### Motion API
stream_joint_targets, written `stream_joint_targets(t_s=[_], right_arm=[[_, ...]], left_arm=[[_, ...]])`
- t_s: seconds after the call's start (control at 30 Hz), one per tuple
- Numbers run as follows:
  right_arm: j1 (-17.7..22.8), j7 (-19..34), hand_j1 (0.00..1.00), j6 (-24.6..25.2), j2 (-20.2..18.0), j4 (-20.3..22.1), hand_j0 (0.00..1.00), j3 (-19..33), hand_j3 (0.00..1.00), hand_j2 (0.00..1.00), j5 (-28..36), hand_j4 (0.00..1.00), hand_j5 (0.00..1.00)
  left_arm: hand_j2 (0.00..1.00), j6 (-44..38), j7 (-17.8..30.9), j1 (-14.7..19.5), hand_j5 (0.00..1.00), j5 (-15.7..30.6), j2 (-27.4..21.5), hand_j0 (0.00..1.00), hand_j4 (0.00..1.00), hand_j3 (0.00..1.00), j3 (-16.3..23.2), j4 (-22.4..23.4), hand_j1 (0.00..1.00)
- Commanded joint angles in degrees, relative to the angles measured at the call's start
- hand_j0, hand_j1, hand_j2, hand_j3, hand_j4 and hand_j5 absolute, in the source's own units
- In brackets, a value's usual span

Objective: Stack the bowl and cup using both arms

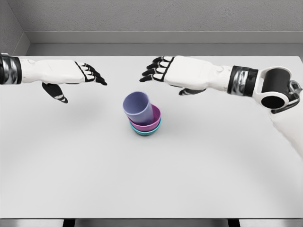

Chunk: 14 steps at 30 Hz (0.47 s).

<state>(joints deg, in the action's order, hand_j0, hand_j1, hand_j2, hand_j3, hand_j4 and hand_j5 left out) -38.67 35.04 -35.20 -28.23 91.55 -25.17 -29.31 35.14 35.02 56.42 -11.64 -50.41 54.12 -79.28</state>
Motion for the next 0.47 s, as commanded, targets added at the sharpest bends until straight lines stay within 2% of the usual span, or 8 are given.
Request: stream_joint_targets(t_s=[0.0,0.07,0.1,0.17,0.43], right_arm=[[0.6,0.0,1.0,0.2,-0.4,-2.7,1.0,9.6,1.0,1.0,3.6,1.0,1.0],[2.1,0.0,1.0,0.2,-1.2,-11.2,1.0,13.0,1.0,1.0,3.7,1.0,1.0],[2.1,0.0,1.0,0.2,-1.3,-13.8,1.0,13.0,1.0,1.0,3.6,1.0,1.0],[2.1,0.0,1.0,0.2,-1.6,-14.4,1.0,10.8,1.0,1.0,2.8,1.0,1.0],[2.5,0.0,1.0,0.2,-2.4,-15.2,1.0,10.7,1.0,1.0,2.1,1.0,1.0]], left_arm=[[1.0,-0.1,0.0,-0.1,1.0,0.2,0.0,1.0,1.0,1.0,-0.1,0.1,1.0],[1.0,-0.1,0.0,-0.1,1.0,0.2,0.0,1.0,1.0,1.0,-0.1,0.1,1.0],[1.0,-0.1,0.0,-0.4,1.0,0.2,-0.2,1.0,1.0,1.0,0.0,0.1,1.0],[1.0,-0.1,0.0,-1.1,1.0,0.2,-0.6,1.0,1.0,1.0,0.0,1.6,1.0],[1.0,-0.1,0.0,-1.5,1.0,0.1,-0.8,1.0,1.0,1.0,0.0,2.9,1.0]])
